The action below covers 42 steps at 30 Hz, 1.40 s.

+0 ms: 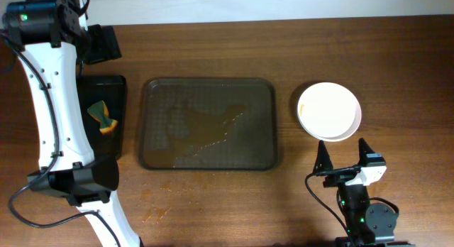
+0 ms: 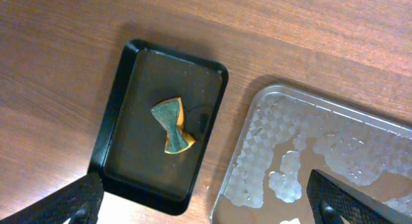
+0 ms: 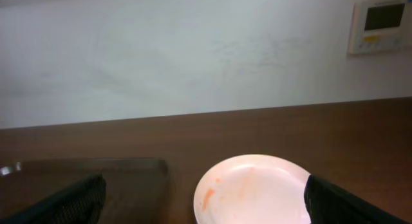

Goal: Clean dirty plates on tray and stack at the side

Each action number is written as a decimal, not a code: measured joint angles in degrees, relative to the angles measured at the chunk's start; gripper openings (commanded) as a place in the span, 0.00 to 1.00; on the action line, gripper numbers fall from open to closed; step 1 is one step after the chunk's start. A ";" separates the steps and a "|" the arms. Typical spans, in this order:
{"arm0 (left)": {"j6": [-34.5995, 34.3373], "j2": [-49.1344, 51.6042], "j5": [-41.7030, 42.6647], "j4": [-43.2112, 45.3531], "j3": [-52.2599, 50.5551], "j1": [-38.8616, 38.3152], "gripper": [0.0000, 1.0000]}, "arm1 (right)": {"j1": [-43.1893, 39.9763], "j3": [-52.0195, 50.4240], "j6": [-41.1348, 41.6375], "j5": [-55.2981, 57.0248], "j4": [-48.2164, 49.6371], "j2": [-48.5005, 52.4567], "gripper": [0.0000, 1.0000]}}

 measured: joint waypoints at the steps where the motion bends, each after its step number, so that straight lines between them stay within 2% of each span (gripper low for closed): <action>1: 0.00 0.00 0.00 -0.02 0.00 0.00 0.99 | 0.00 -0.42 -0.02 0.20 -1.29 -0.48 0.98; 3: 0.00 0.00 0.00 -0.02 0.00 0.00 0.99 | 0.00 -0.66 -0.04 0.83 -6.03 -0.52 0.98; 23: 0.68 0.00 0.00 -0.68 -0.13 0.00 0.99 | -0.04 -0.66 -0.13 1.11 -6.01 -0.46 0.98; 24: 1.70 0.00 -0.02 0.04 -0.39 0.00 0.99 | -0.04 -0.66 -0.13 1.11 -6.01 -0.48 0.98; 26: 4.46 -0.31 0.04 7.45 -3.69 -0.22 0.99 | -0.04 -0.66 -0.11 1.11 -6.01 -0.48 0.98; 27: 5.44 -0.98 0.07 12.87 -7.54 -0.50 0.99 | -0.04 -0.66 -0.13 1.11 -6.01 -0.46 0.98; 29: 6.51 -5.53 1.44 28.35 -22.08 -1.68 0.99 | -0.04 -0.63 -0.15 1.11 -6.01 -0.46 0.98; 32: 7.58 -19.19 5.05 49.62 -49.81 -2.67 0.99 | -0.04 -0.63 -0.17 1.11 -6.01 -0.42 0.98; 33: 8.00 -23.43 5.25 52.70 -55.87 -2.67 0.99 | -0.04 -0.63 -0.13 1.11 -6.01 -0.42 0.98; 37: 10.88 -43.52 5.92 75.80 -82.47 -2.62 0.99 | -0.04 -0.63 -0.13 1.09 -6.01 -0.42 0.98; 42: 14.12 -59.34 6.32 93.85 -107.51 -2.62 0.99 | -0.04 -0.63 -0.13 1.11 -6.01 -0.42 0.98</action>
